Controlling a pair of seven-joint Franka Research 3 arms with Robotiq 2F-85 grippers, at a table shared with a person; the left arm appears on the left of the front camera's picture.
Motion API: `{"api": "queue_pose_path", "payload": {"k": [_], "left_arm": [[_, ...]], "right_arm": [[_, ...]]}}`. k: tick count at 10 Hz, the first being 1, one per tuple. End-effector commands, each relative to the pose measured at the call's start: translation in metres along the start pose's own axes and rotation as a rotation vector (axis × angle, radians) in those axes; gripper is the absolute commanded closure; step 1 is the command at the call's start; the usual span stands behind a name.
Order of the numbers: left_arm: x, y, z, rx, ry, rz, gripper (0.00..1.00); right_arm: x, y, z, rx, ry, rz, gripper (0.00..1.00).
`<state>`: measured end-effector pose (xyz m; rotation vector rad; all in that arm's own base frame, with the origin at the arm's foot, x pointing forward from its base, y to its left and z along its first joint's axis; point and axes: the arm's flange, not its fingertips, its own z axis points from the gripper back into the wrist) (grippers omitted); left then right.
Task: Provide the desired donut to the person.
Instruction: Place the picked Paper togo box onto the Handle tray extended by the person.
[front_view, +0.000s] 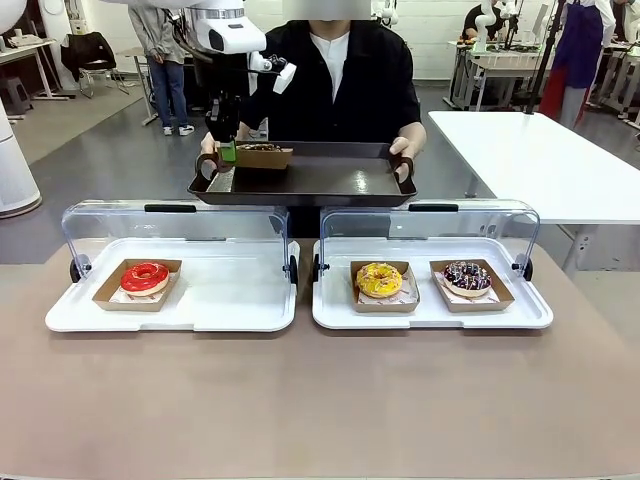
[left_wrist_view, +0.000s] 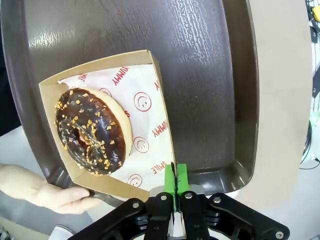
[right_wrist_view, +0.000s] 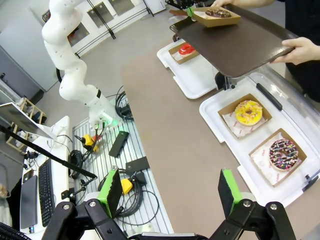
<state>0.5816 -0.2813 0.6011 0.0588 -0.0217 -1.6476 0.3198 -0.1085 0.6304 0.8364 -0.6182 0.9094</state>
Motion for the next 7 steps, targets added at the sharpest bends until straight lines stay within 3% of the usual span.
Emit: {"api": "queue_pose_path", "payload": {"k": [1, 6, 7], "left_arm": [[0.001, 0.012, 0.004, -0.03, -0.017, 0.03, 0.99], [-0.003, 0.018, -0.008, -0.077, -0.034, 0.028, 0.99], [-0.003, 0.019, -0.008, -0.091, -0.035, 0.037, 0.41]], "right_arm": [[0.001, -0.001, -0.001, 0.009, -0.015, 0.013, 0.0], [0.001, -0.001, -0.001, 0.009, -0.015, 0.013, 0.0], [0.001, -0.001, -0.001, 0.009, -0.015, 0.013, 0.0]]}}
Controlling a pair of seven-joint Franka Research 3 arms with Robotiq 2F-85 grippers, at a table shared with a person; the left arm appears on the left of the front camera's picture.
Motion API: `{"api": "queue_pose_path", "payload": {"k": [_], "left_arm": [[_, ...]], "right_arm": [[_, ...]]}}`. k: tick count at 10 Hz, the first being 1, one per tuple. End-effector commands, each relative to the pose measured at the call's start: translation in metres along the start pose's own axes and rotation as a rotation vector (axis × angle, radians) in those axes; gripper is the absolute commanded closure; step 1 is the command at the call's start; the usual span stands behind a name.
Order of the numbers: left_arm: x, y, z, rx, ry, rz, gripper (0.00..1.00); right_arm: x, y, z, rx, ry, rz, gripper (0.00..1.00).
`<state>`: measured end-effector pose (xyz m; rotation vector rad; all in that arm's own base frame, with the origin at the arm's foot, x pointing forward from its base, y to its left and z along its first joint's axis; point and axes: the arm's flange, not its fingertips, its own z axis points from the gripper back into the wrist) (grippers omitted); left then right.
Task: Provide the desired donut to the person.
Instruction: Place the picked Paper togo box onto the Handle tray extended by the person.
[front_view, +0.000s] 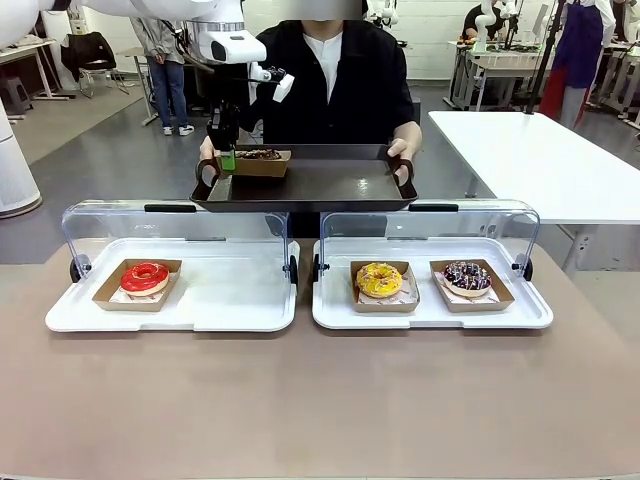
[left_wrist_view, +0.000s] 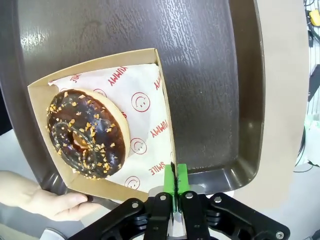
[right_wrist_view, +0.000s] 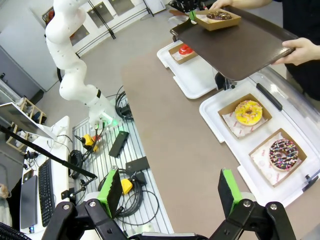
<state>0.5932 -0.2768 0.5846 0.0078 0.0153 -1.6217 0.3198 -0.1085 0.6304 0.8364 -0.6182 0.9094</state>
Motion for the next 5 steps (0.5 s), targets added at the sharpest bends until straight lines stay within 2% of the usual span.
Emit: {"api": "queue_pose_path", "payload": {"k": [1, 2, 3, 4, 5], "left_arm": [[0.0024, 0.0081, 0.01, -0.042, -0.031, 0.014, 0.41], [0.0024, 0.0078, 0.0111, -0.044, -0.035, 0.015, 0.0], [0.0023, 0.0078, 0.0115, -0.045, -0.039, 0.017, 0.38], [0.0023, 0.0074, 0.0119, -0.047, -0.04, 0.019, 0.0], [0.0021, 0.0078, 0.0125, -0.05, -0.043, 0.022, 0.0]], "right_arm": [[0.0011, -0.0007, -0.0007, 0.009, -0.015, 0.013, 0.0], [0.0011, -0.0007, -0.0007, 0.009, -0.015, 0.013, 0.0], [0.0011, -0.0007, -0.0007, 0.009, -0.015, 0.013, 0.0], [0.0011, -0.0007, -0.0007, 0.009, -0.015, 0.013, 0.0], [0.0011, -0.0007, -0.0007, 0.009, -0.015, 0.013, 0.0]]}}
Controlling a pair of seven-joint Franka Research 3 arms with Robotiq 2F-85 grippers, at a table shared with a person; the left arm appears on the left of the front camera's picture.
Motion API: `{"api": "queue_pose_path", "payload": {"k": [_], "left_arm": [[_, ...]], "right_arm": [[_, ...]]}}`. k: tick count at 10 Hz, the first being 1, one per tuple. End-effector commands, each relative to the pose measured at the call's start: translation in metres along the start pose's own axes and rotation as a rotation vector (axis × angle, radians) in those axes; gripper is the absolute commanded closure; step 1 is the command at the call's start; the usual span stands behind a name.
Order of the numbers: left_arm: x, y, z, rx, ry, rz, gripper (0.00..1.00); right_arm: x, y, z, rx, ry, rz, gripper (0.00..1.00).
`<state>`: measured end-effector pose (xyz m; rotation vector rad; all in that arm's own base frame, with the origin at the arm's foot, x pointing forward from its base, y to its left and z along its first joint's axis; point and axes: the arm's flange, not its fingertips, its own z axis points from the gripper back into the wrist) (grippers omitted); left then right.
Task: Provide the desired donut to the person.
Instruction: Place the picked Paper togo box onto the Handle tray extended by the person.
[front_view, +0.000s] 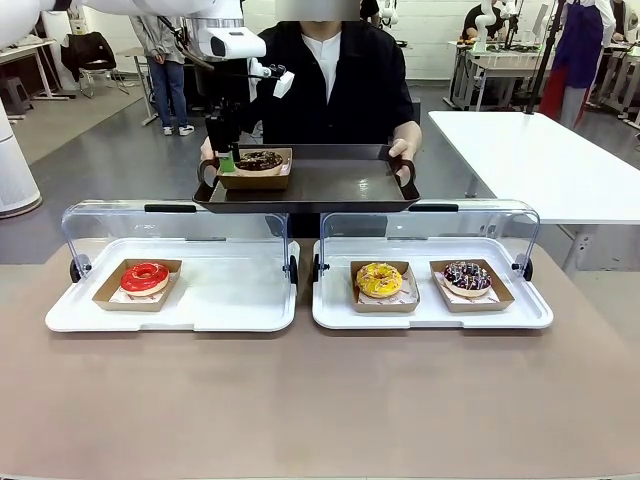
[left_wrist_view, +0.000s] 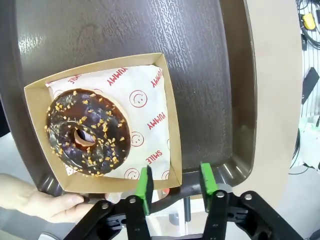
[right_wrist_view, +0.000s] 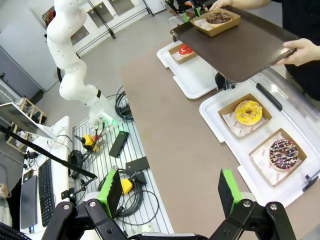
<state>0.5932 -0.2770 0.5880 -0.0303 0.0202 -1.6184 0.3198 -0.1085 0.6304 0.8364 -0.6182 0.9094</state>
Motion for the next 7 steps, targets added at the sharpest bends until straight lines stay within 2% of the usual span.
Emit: {"api": "queue_pose_path", "payload": {"k": [1, 4, 5, 6, 7], "left_arm": [[0.002, 0.007, 0.009, -0.025, -0.023, 0.022, 0.0], [0.002, 0.006, 0.01, -0.037, -0.026, 0.025, 0.0], [0.002, 0.005, 0.01, -0.04, -0.025, 0.024, 0.12], [0.003, 0.003, 0.011, -0.046, -0.028, 0.027, 0.03], [0.0, -0.006, 0.013, -0.042, -0.045, 0.027, 0.0]], "right_arm": [[0.001, -0.001, -0.001, 0.009, -0.015, 0.013, 0.0], [0.001, -0.001, -0.001, 0.009, -0.015, 0.013, 0.0], [0.001, -0.001, -0.001, 0.009, -0.015, 0.013, 0.0], [0.001, -0.001, -0.001, 0.009, -0.015, 0.013, 0.0], [0.001, -0.001, -0.001, 0.009, -0.015, 0.013, 0.0]]}}
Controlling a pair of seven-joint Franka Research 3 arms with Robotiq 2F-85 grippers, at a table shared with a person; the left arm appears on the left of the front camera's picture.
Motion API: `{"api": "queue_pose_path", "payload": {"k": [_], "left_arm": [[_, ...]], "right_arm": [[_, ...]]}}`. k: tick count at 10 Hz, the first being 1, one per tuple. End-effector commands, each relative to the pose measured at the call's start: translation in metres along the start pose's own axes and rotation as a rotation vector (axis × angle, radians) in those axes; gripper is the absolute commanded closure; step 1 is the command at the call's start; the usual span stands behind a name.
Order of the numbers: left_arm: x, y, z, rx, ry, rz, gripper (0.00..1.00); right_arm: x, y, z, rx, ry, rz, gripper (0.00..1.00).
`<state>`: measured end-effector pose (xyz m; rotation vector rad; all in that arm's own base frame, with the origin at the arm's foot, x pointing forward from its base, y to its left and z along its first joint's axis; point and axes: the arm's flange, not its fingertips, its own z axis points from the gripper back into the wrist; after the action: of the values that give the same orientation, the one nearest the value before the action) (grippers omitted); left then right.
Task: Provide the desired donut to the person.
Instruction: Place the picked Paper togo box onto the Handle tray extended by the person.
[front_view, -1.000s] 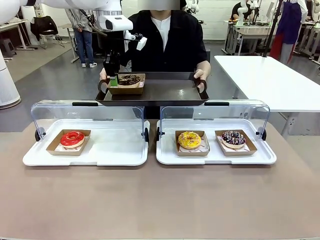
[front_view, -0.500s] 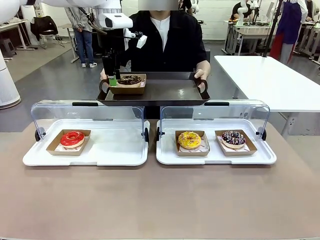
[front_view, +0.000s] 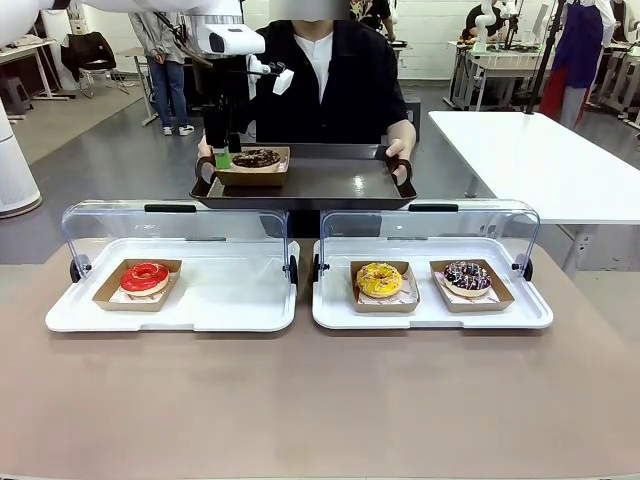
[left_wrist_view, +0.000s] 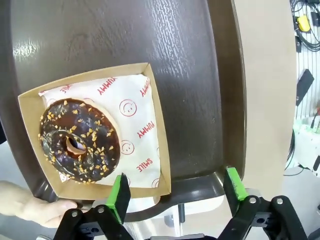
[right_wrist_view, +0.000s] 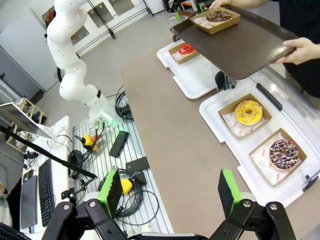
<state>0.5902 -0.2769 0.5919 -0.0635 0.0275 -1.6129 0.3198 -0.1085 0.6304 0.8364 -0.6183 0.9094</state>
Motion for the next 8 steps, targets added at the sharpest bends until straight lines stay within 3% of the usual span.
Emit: {"api": "queue_pose_path", "payload": {"k": [1, 5, 7, 8], "left_arm": [[-0.008, -0.018, 0.016, 0.002, -0.075, 0.022, 0.0], [-0.08, -0.108, 0.051, 0.08, -0.365, -0.018, 0.0], [-0.133, -0.133, 0.052, 0.091, -0.462, -0.002, 0.0], [-0.172, -0.139, 0.052, 0.09, -0.559, 0.029, 0.0]], "right_arm": [[0.001, -0.001, -0.001, 0.009, -0.015, 0.013, 0.0], [0.001, -0.001, -0.001, 0.009, -0.015, 0.013, 0.0], [0.001, -0.001, -0.001, 0.009, -0.015, 0.013, 0.0], [0.001, -0.001, -0.001, 0.009, -0.015, 0.013, 0.0]]}}
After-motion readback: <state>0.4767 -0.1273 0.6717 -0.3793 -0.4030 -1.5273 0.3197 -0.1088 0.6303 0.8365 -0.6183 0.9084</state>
